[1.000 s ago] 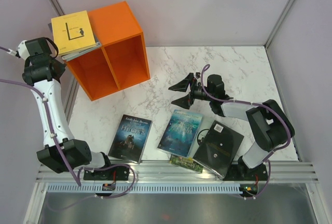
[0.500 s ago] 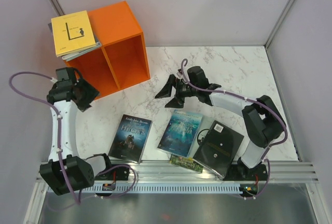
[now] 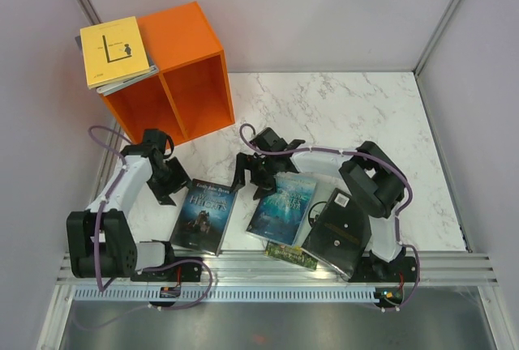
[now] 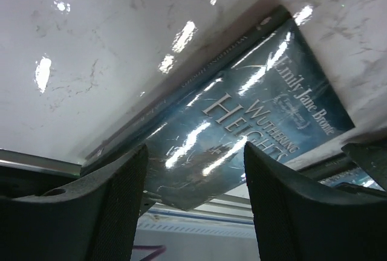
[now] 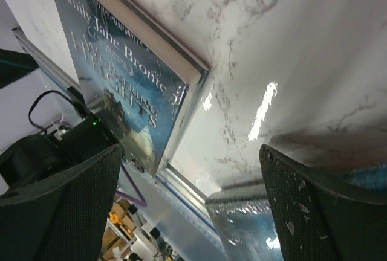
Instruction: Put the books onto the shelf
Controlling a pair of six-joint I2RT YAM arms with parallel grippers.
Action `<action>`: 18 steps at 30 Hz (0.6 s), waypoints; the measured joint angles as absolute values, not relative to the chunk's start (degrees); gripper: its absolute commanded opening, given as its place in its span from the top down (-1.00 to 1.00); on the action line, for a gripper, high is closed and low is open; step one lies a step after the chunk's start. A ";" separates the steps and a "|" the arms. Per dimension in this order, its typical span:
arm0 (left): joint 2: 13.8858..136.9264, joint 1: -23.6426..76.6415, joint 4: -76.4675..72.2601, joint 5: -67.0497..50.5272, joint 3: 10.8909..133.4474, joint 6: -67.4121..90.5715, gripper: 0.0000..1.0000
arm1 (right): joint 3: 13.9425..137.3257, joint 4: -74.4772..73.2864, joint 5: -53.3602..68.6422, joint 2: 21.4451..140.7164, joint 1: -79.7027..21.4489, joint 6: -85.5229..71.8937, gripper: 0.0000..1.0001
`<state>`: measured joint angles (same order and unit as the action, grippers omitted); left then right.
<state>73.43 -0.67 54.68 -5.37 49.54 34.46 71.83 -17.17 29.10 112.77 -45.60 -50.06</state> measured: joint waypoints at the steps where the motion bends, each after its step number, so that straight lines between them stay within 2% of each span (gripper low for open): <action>1: 74.37 -0.64 55.02 -4.54 48.93 34.46 -0.37 | 72.47 -17.17 28.36 113.38 -45.95 -50.06 -0.96; 8: 84.55 -0.64 54.87 -0.25 48.71 34.46 -0.33 | 73.71 -15.84 24.88 115.11 -50.19 -51.44 -0.96; 12: 88.25 -0.86 55.66 -2.00 50.19 34.02 -0.30 | 72.84 -13.30 24.25 115.35 -52.10 -54.83 -0.96; 18: 90.37 -0.99 54.08 -10.37 48.58 33.43 -0.22 | 61.93 8.14 25.65 114.04 -53.43 -66.92 -0.96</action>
<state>90.37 -0.99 54.08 -10.37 48.58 33.43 61.93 8.14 25.65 114.04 -53.43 -66.92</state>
